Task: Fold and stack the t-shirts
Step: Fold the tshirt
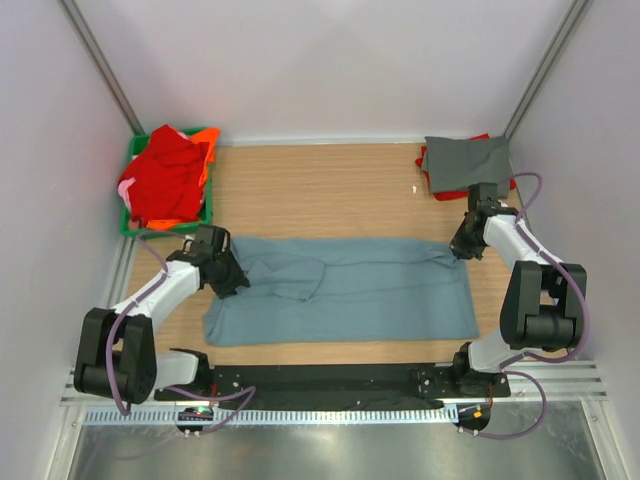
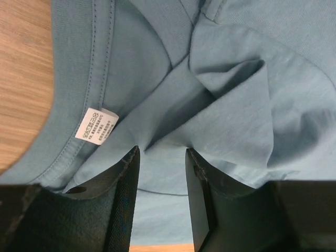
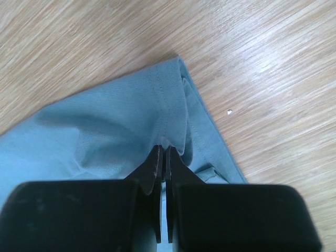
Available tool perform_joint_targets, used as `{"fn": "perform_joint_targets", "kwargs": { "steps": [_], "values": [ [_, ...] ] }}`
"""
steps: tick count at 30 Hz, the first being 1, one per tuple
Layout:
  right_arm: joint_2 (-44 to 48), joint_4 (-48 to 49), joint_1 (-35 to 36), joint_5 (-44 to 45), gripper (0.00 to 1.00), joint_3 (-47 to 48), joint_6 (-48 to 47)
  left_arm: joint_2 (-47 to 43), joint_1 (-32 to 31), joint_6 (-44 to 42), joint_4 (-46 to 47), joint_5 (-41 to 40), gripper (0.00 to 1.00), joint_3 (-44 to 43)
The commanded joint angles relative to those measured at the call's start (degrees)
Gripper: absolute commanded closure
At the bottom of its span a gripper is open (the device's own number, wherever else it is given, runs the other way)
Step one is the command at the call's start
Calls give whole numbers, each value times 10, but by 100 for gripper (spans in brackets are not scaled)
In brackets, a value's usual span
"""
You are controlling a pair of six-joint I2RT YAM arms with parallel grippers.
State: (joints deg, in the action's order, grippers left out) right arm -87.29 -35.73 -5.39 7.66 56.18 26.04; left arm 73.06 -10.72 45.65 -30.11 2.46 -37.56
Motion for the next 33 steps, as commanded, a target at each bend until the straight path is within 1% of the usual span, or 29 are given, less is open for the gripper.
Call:
{"fn": "perform_joint_targets", "kwargs": {
  "steps": [1, 6, 8, 12, 15, 20, 23, 24, 33],
  "values": [
    [16, 17, -1, -5, 99, 1, -5, -1, -1, -11, 44, -21, 59, 13],
    [13, 19, -1, -6, 99, 2, -6, 14, -8, -6, 74, -14, 59, 28],
    [12, 21, -1, -5, 99, 2, -6, 18, -11, -4, 82, -14, 65, 28],
    [12, 22, -1, -5, 99, 0, -6, 24, -17, -1, 88, -17, 70, 25],
    [13, 22, -1, -5, 99, -1, -6, 19, -18, -1, 87, -18, 78, 22],
    [14, 21, -1, -5, 99, -2, -6, 6, -20, 0, 68, -14, 85, 9],
    [14, 21, -1, -5, 99, -2, -6, -5, -20, -3, 50, -18, 91, 1],
    [14, 22, -1, -5, 99, -3, -6, -7, -20, -4, 39, -19, 94, -1],
    [13, 19, -1, -9, 99, -2, -7, -27, -20, -13, 0, -21, 97, -25]
  ]
}}
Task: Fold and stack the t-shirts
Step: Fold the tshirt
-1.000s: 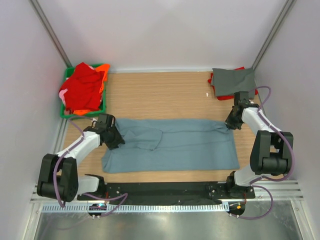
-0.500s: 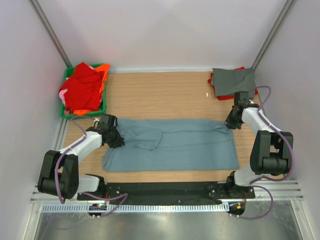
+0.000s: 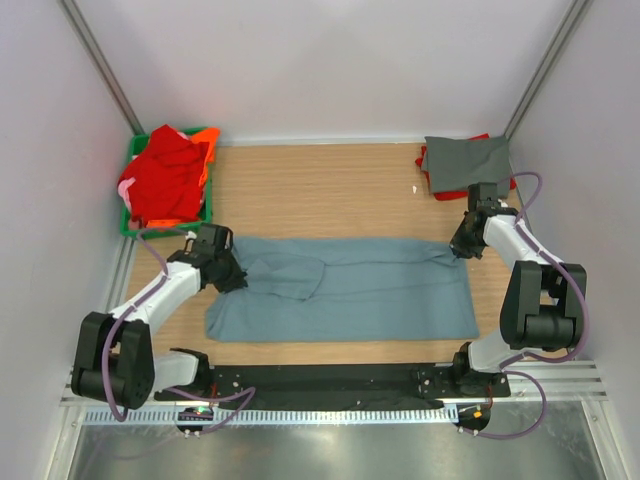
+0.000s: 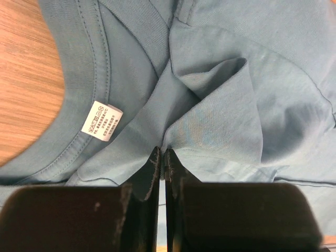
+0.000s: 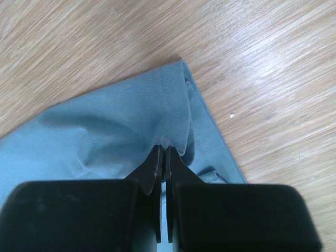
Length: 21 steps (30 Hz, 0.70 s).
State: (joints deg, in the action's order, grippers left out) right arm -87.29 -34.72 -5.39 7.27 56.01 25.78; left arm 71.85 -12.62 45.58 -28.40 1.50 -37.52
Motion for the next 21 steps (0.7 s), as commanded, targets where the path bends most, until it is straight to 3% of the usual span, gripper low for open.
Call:
{"fn": "perform_joint_targets", "kwargs": {
  "steps": [1, 5, 12, 21],
  "values": [
    [14, 9, -1, -7, 99, 1, -5, -16, -1, -13, -19, -11, 97, -29],
    [12, 10, -1, -8, 99, 0, -5, -20, -1, -16, -30, -11, 95, -34],
    [10, 11, -1, -10, 99, -2, -5, -16, -1, -20, -34, -11, 82, -34],
    [7, 14, -1, -12, 99, -4, -6, -13, -1, -21, -35, -11, 83, -34]
  ]
}}
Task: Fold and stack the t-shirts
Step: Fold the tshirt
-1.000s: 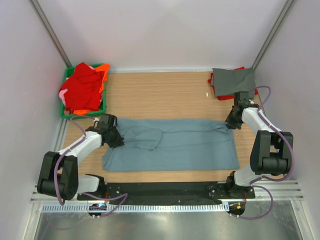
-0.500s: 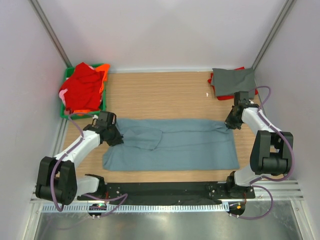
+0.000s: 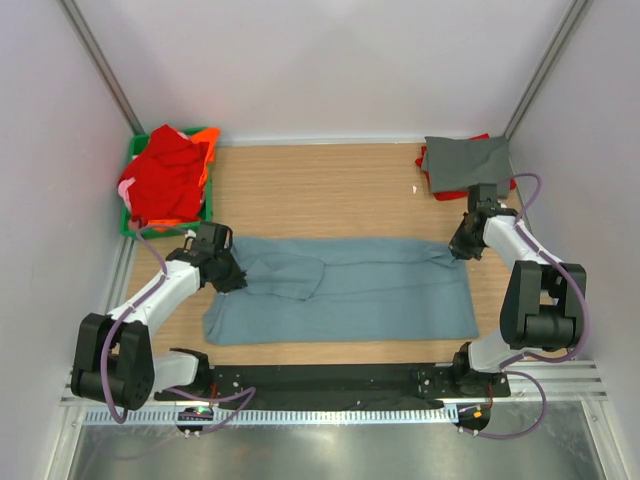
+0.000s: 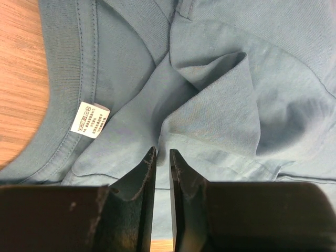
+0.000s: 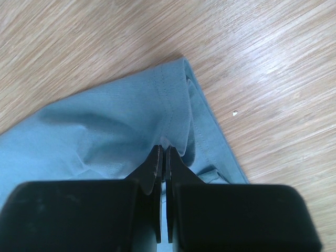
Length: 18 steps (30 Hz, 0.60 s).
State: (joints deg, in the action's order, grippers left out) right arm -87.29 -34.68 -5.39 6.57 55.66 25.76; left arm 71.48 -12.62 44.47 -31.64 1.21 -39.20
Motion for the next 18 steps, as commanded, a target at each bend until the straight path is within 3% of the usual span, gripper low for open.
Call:
{"fn": "perform_joint_targets", "kwargs": {
  "steps": [1, 4, 11, 18],
  "values": [
    [7, 14, -1, -4, 99, -1, -4, -4, -1, -9, 0, -9, 84, -18],
    [5, 15, -1, -7, 99, -2, -4, 3, -1, -10, 7, -9, 86, -14],
    [4, 16, -1, -7, 99, -1, -4, 18, -2, -11, 32, -4, 100, -8],
    [10, 14, -1, -10, 99, -4, -3, -10, -6, -13, 10, 4, 100, -31]
  ]
}}
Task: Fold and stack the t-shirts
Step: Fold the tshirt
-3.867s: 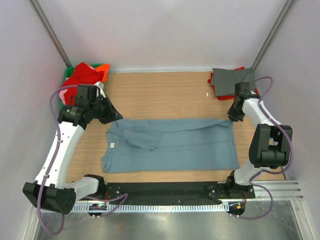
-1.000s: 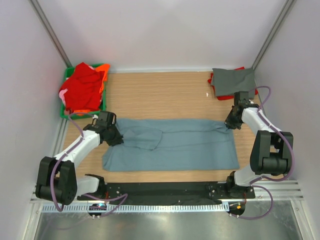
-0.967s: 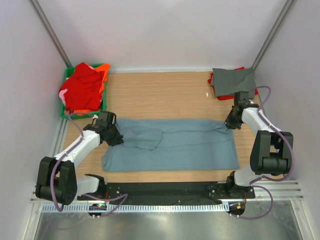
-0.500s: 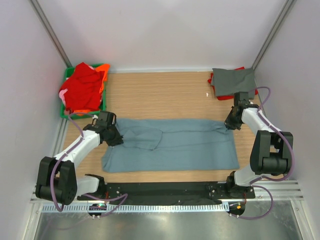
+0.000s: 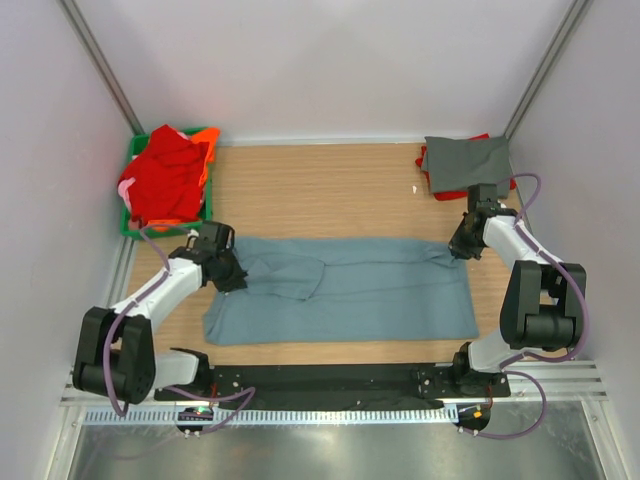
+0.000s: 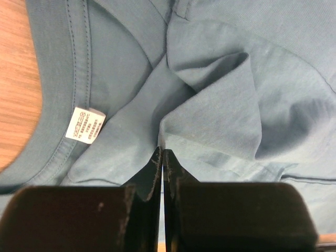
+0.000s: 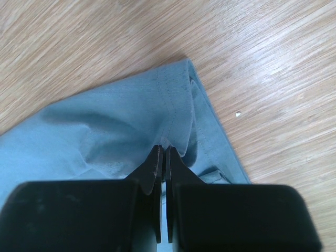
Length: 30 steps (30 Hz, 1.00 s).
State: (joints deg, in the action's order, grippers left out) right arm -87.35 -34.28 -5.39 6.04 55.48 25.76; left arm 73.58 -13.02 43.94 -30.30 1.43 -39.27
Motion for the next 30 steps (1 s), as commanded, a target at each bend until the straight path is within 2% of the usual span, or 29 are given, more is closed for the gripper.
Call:
{"fn": "perform_joint_targets", "kwargs": {
  "steps": [1, 11, 13, 20, 30],
  "values": [
    [15, 5, -1, -7, 99, 1, -2, -41, -3, -8, -30, -3, 100, -39],
    [53, -24, -1, -10, 99, 9, 0, -136, -3, -7, -145, -10, 100, -103],
    [59, -29, -1, -9, 99, 9, -1, -150, -3, -7, -168, -33, 100, -115],
    [77, -49, -1, 34, 99, 7, 5, -175, -3, -5, -244, -55, 100, -147],
    [59, -40, -2, 31, 99, -12, 5, -208, -2, 1, -316, -56, 100, -177]
  ]
}}
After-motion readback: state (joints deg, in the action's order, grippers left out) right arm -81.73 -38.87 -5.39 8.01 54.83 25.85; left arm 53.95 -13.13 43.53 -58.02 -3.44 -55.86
